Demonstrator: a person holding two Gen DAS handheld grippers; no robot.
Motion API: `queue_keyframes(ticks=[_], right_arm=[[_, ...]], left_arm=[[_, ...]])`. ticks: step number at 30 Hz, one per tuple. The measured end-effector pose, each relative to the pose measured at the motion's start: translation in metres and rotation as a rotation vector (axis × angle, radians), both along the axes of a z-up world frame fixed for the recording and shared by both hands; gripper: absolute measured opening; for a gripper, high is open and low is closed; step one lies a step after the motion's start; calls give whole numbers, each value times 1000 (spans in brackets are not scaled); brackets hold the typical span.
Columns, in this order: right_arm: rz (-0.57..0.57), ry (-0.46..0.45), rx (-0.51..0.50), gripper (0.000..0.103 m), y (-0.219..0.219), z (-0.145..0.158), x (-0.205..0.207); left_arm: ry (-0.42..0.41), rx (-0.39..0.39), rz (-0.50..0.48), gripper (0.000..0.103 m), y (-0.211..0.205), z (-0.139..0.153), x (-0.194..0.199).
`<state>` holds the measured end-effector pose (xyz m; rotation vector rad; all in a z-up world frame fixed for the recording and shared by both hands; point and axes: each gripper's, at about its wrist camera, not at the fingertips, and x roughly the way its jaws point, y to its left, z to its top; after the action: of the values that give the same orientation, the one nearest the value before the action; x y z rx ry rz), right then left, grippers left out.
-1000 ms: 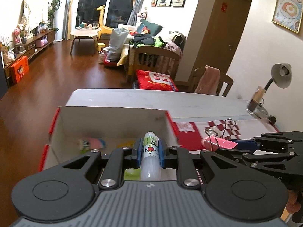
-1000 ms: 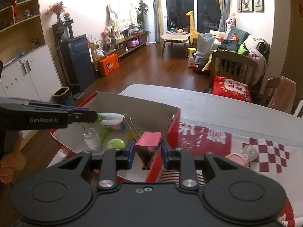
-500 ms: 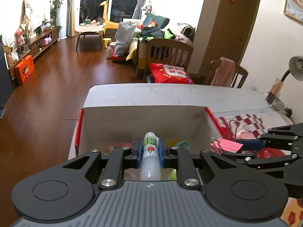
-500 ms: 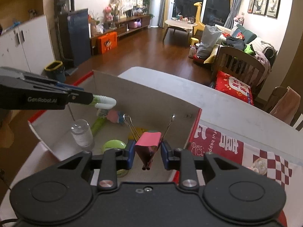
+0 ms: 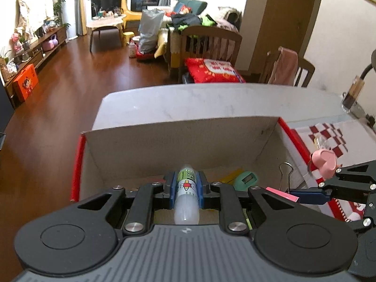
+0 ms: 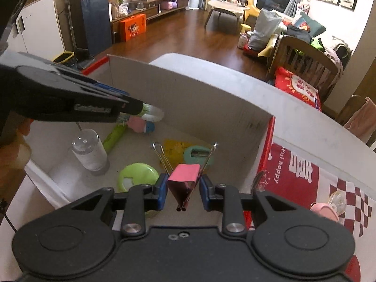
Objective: Organize rigid objects
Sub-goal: 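Lift the marker and binder clip and carry them into the cardboard box, then open both tools to release the marker and clip and withdraw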
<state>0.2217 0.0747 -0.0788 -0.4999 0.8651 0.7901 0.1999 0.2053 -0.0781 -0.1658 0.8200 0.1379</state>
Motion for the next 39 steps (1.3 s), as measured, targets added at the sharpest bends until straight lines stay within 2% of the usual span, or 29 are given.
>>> queue_keyframes(ticks=[9, 19, 26, 30, 33, 34, 36, 39], right_arm=[[-3, 25, -25, 28, 0, -6, -1], [0, 34, -46, 28, -2, -9, -1], [1, 46, -53, 36, -6, -9, -6], [-1, 47, -42, 44, -11, -6, -10], [-4, 47, -33, 45, -14, -3, -13], [-3, 48, -30, 46, -15, -1, -14], [1, 38, -26, 56, -16, 1, -18], [8, 41, -16, 56, -20, 4, -22]], left_arm=[[142, -23, -30, 17, -3, -24, 18], [229, -36, -69, 17, -7, -38, 22], [237, -25, -66, 17, -9, -35, 22], [223, -37, -55, 18, -7, -30, 16], [208, -38, -47, 18, -5, -25, 10], [202, -36, -45, 22, -6, -22, 7], [183, -32, -40, 33, -7, -18, 4], [148, -30, -29, 64, -8, -9, -4]])
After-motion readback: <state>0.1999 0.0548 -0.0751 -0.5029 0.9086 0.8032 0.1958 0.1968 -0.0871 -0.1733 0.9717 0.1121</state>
